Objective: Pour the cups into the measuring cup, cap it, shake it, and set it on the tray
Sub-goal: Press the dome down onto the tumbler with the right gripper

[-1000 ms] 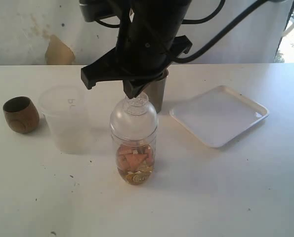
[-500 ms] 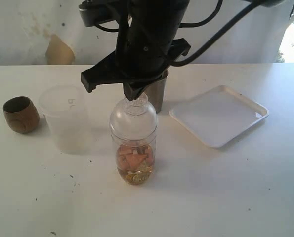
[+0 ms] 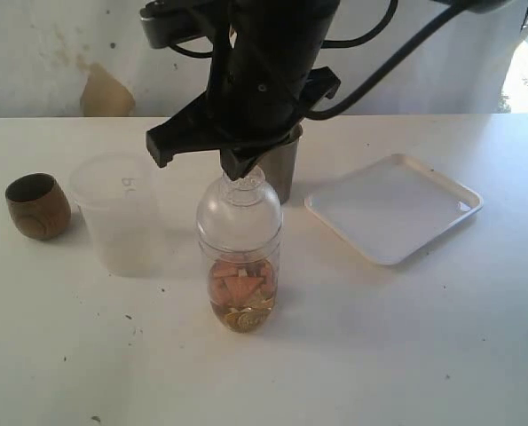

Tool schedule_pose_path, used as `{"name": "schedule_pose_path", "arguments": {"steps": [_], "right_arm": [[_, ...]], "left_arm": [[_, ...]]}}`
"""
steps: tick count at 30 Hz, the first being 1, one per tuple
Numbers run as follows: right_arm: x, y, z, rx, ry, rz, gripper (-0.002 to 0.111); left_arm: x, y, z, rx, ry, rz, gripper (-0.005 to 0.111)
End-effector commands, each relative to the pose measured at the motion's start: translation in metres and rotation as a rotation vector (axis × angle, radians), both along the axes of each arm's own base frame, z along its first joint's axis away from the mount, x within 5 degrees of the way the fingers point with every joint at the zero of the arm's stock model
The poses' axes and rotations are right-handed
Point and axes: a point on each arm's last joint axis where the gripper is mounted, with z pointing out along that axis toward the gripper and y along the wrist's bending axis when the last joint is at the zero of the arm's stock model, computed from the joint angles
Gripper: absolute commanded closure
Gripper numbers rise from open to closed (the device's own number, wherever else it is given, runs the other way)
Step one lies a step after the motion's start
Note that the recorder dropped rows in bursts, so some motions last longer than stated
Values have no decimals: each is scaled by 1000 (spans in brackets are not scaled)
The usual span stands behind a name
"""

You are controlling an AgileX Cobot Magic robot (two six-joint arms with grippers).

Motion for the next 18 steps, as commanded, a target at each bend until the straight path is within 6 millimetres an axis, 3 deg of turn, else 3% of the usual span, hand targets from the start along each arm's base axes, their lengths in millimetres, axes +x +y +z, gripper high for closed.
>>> {"name": "schedule_pose_path", "arguments": {"steps": [1,10,18], "right_arm": [[1,-2,-1,-21,-7,18,108],[-10,-11,22,8,-59,33,108],[-1,-4,3,-24,-21,36,108]], "left_arm": [[0,0,-1,1,2,-5,107],[0,0,-1,1,2,-5,107],[0,0,-2,-3,6,-6,107]]}}
